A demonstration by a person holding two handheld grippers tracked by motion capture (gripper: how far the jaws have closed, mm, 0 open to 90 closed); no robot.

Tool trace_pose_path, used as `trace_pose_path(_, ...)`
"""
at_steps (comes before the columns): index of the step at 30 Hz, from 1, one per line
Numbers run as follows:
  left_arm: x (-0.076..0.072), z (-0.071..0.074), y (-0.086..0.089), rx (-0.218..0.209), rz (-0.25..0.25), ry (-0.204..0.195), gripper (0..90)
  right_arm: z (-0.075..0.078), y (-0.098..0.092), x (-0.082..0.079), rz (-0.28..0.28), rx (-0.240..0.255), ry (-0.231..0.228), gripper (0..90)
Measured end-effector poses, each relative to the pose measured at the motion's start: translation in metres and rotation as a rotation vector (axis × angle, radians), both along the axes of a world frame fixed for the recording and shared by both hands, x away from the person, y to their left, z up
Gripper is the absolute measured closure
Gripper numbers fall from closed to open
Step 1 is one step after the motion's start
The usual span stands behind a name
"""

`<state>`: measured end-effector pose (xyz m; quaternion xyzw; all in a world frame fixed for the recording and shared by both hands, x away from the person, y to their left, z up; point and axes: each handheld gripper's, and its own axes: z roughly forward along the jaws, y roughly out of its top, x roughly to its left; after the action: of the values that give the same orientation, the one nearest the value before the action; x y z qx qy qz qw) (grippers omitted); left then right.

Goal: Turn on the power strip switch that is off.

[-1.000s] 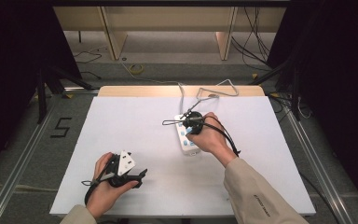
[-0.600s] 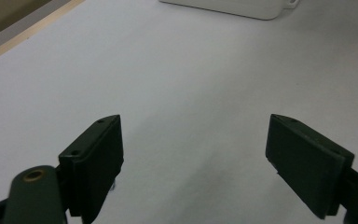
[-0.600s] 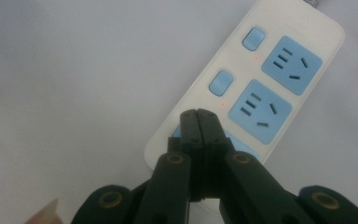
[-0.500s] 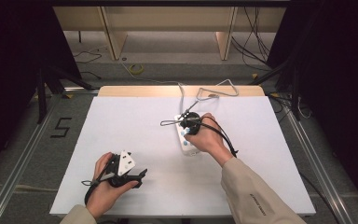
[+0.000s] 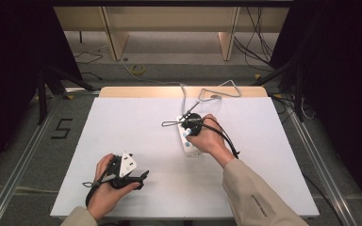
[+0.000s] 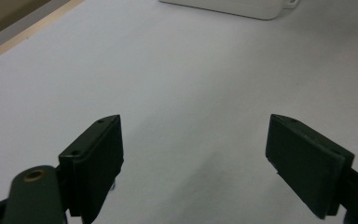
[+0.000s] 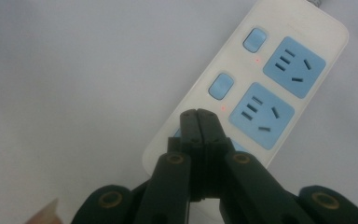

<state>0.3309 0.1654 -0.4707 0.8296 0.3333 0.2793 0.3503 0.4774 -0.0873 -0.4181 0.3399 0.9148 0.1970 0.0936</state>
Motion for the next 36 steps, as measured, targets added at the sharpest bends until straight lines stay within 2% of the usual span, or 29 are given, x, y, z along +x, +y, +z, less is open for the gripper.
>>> trace_pose_path(36, 0.000, 0.000, -0.001, 0.001, -0.007, 0.001, 19.0, -0.012, 0.008, 0.005, 0.001, -0.018, 0.016, 90.0)
